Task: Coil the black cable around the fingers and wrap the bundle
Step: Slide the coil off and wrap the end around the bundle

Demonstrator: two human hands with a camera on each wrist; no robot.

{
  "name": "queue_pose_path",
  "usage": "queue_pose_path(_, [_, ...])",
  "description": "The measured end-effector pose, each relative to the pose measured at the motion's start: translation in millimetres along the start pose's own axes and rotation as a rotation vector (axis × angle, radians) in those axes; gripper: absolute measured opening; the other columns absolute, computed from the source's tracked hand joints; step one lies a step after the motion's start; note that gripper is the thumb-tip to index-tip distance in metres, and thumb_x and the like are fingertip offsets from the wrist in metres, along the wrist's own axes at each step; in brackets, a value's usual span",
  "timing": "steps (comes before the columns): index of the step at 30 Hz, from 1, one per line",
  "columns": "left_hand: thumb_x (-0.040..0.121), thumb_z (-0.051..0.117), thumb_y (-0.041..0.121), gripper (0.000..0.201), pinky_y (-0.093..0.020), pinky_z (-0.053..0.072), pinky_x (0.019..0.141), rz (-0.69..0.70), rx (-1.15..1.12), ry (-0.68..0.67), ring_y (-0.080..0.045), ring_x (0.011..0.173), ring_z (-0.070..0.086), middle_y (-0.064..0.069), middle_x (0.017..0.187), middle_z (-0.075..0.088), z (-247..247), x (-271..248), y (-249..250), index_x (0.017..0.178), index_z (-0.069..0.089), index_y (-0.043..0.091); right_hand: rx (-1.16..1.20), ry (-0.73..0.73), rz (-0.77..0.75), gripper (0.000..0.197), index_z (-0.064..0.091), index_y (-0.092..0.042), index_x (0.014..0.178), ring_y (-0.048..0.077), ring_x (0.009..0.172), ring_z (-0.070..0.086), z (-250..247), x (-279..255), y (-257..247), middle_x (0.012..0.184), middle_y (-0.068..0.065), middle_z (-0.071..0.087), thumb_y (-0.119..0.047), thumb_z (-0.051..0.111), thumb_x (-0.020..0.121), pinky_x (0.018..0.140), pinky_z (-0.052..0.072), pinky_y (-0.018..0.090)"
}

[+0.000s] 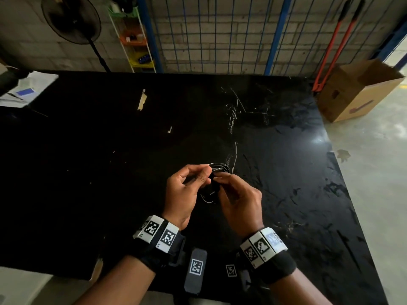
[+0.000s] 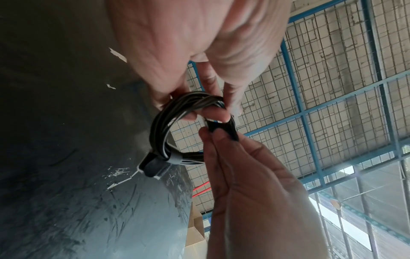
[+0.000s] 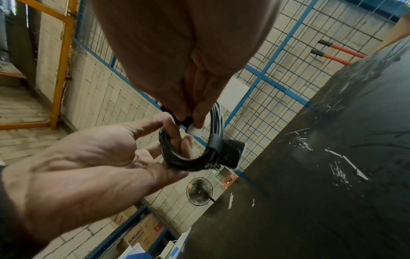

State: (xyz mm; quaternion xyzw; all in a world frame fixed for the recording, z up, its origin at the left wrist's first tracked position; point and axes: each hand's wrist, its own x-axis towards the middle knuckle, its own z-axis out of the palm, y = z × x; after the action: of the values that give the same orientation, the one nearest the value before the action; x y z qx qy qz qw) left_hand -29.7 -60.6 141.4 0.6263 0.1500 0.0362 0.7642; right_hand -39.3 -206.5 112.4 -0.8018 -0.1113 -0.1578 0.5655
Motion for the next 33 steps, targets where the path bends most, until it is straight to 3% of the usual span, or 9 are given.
queue_pose_path(4, [0.078, 0.079, 0.03, 0.024, -0.024, 0.057, 0.079, -0.052, -0.055, -0.029, -0.006, 0.079, 0.072, 0.002, 0.091, 0.079, 1, -8, 4, 0.096, 0.079, 0.015, -0.061, 0.109, -0.081, 0.019, 0.079, -0.003, 0.101, 0.003, 0.102, 0.075, 2, -9, -4, 0.112, 0.002, 0.079, 0.007, 0.076, 0.085, 0.089, 0.059, 0.016])
queue_pose_path(7, [0.084, 0.079, 0.022, 0.016, -0.024, 0.057, 0.078, -0.052, -0.044, -0.034, -0.004, 0.075, 0.072, 0.0, 0.091, 0.08, 3, -11, 4, 0.097, 0.079, 0.014, -0.082, 0.14, -0.093, 0.018, 0.079, -0.003, 0.098, 0.0, 0.106, 0.072, 1, -12, -7, 0.112, 0.003, 0.079, 0.007, 0.078, 0.084, 0.09, 0.058, 0.014])
queue_pose_path(13, [0.089, 0.078, 0.012, 0.011, -0.022, 0.061, 0.078, 0.124, 0.123, -0.03, -0.01, 0.087, 0.079, -0.002, 0.091, 0.082, 4, -14, 6, 0.099, 0.078, 0.006, -0.109, 0.1, -0.141, 0.013, 0.079, -0.006, 0.098, 0.005, 0.086, 0.076, -11, -10, -24, 0.101, -0.001, 0.079, -0.001, 0.08, 0.086, 0.078, 0.063, 0.019])
queue_pose_path(17, [0.086, 0.08, 0.014, 0.013, -0.026, 0.062, 0.078, 0.253, 0.232, -0.069, -0.014, 0.091, 0.079, -0.004, 0.094, 0.081, 2, -16, 8, 0.098, 0.078, 0.008, -0.158, 0.105, -0.165, 0.004, 0.078, -0.009, 0.09, 0.005, 0.074, 0.067, -24, -4, -36, 0.091, -0.001, 0.07, -0.007, 0.081, 0.087, 0.066, 0.054, 0.014])
queue_pose_path(20, [0.087, 0.08, 0.018, 0.017, -0.032, 0.063, 0.082, 0.318, 0.276, -0.133, -0.016, 0.093, 0.079, -0.003, 0.096, 0.081, -1, -17, 10, 0.1, 0.078, 0.007, -0.003, 0.112, -0.066, 0.007, 0.076, -0.008, 0.088, 0.015, 0.093, 0.07, -34, 7, -30, 0.104, 0.004, 0.068, -0.004, 0.081, 0.086, 0.079, 0.06, 0.03])
queue_pose_path(23, [0.088, 0.078, 0.015, 0.016, -0.028, 0.062, 0.078, 0.397, 0.357, -0.233, -0.013, 0.093, 0.078, -0.001, 0.097, 0.08, -6, -16, 15, 0.102, 0.078, 0.006, 0.184, 0.016, 0.081, 0.004, 0.076, -0.011, 0.09, 0.022, 0.106, 0.073, -44, 17, -25, 0.114, 0.001, 0.075, -0.01, 0.079, 0.088, 0.09, 0.061, 0.05])
queue_pose_path(27, [0.086, 0.081, 0.022, 0.018, -0.034, 0.064, 0.083, 0.435, 0.509, -0.389, -0.009, 0.096, 0.078, 0.004, 0.1, 0.081, -13, -12, 22, 0.101, 0.08, 0.011, 0.211, -0.149, 0.181, 0.007, 0.078, -0.009, 0.086, 0.019, 0.086, 0.078, -57, 21, -25, 0.093, 0.003, 0.08, -0.002, 0.08, 0.087, 0.082, 0.063, 0.034])
queue_pose_path(30, [0.086, 0.081, 0.024, 0.019, -0.035, 0.064, 0.086, 0.434, 0.545, -0.44, -0.008, 0.097, 0.078, 0.004, 0.1, 0.081, -14, -10, 25, 0.1, 0.08, 0.012, 0.252, -0.153, 0.216, 0.004, 0.08, -0.005, 0.087, 0.028, 0.082, 0.079, -60, 19, -24, 0.088, 0.009, 0.081, -0.001, 0.081, 0.086, 0.078, 0.064, 0.036])
queue_pose_path(33, [0.086, 0.081, 0.019, 0.023, -0.031, 0.064, 0.07, 0.368, 0.435, -0.393, -0.01, 0.089, 0.079, -0.001, 0.099, 0.081, -9, -13, 23, 0.106, 0.077, 0.009, 0.297, -0.063, 0.235, 0.005, 0.081, -0.006, 0.087, 0.031, 0.083, 0.08, -55, 17, -23, 0.089, 0.01, 0.082, -0.001, 0.082, 0.085, 0.079, 0.066, 0.04])
